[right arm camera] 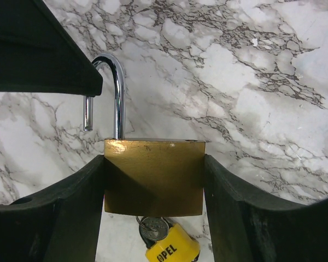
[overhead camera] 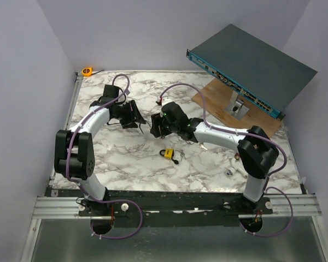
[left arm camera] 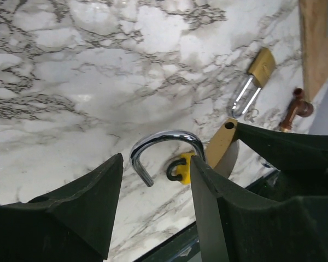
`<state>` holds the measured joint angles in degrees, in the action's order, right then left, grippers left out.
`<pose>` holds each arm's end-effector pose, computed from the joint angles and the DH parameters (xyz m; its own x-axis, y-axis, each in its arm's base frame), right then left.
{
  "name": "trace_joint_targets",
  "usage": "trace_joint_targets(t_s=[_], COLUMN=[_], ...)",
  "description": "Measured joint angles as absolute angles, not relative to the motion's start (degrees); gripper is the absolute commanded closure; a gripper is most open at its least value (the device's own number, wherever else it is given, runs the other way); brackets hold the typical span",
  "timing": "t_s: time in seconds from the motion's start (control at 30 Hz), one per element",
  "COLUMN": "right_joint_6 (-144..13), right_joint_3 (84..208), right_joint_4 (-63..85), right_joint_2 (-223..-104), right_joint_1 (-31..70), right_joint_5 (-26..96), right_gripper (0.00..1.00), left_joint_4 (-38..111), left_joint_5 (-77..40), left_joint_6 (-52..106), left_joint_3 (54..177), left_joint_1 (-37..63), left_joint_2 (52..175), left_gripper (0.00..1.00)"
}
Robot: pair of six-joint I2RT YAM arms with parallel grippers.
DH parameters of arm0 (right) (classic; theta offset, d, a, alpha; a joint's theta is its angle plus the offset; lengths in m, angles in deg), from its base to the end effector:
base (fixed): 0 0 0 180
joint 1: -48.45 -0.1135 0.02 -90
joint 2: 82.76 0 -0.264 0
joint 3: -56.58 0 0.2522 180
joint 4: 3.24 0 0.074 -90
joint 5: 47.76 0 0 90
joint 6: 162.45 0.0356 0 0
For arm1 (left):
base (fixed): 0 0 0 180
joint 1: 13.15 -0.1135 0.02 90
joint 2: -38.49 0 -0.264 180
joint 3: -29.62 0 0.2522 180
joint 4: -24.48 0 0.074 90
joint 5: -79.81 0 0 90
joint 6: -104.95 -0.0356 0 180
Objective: Lock with the key
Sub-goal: Pick up the lock from the center of the board, then lock the lock.
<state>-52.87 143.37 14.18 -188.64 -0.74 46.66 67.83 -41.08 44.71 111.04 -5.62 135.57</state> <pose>0.2756 0.3150 0.2198 -0.6057 -0.1902 -0.7726 -0.5425 0.8090 0.2262 0.3438 -0.0639 0.2178 -0.9237 -0.3076 -0.2285 -0.0967 0.7642 -0.6376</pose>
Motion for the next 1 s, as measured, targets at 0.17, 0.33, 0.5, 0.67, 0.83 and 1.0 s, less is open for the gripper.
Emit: trace_joint_targets(t_s=[0.17, 0.33, 0.5, 0.67, 0.83, 1.0], right_joint_6=[-53.6, -54.8, -55.6, -55.6, -55.6, -55.6], right_joint_3=[141.4, 140.6, 140.8, 141.3, 142.1, 143.3], right_joint_4=[14.2, 14.2, 15.8, 17.7, 20.9, 24.1], right_joint_2=[-184.4, -179.4, -173.9, -169.6, -166.3, -161.3], right_joint_1=[-0.7, -0.7, -0.7, -0.7, -0.7, -0.7], right_joint_5=[45.0, 42.3, 40.5, 38.2, 36.2, 32.9], right_gripper=[0.79, 0.79, 0.79, 0.79, 0.79, 0.77], left_joint_4=[67.0, 67.6, 68.7, 68.3, 68.1, 70.6], left_joint_5=[-45.2, -48.3, -49.6, -51.1, -55.3, -64.3], left_joint_6=[47.0, 44.5, 38.1, 32.8, 29.2, 25.0], left_joint_3=[111.1, 113.6, 115.9, 116.0, 118.8, 123.8], left_joint_1=[-5.6, -4.9, -3.9, -3.7, -3.7, -3.7], left_joint_2=[130.1, 125.4, 120.4, 112.2, 109.5, 109.7], left_gripper=[0.5, 0.51, 0.51, 0.51, 0.51, 0.5])
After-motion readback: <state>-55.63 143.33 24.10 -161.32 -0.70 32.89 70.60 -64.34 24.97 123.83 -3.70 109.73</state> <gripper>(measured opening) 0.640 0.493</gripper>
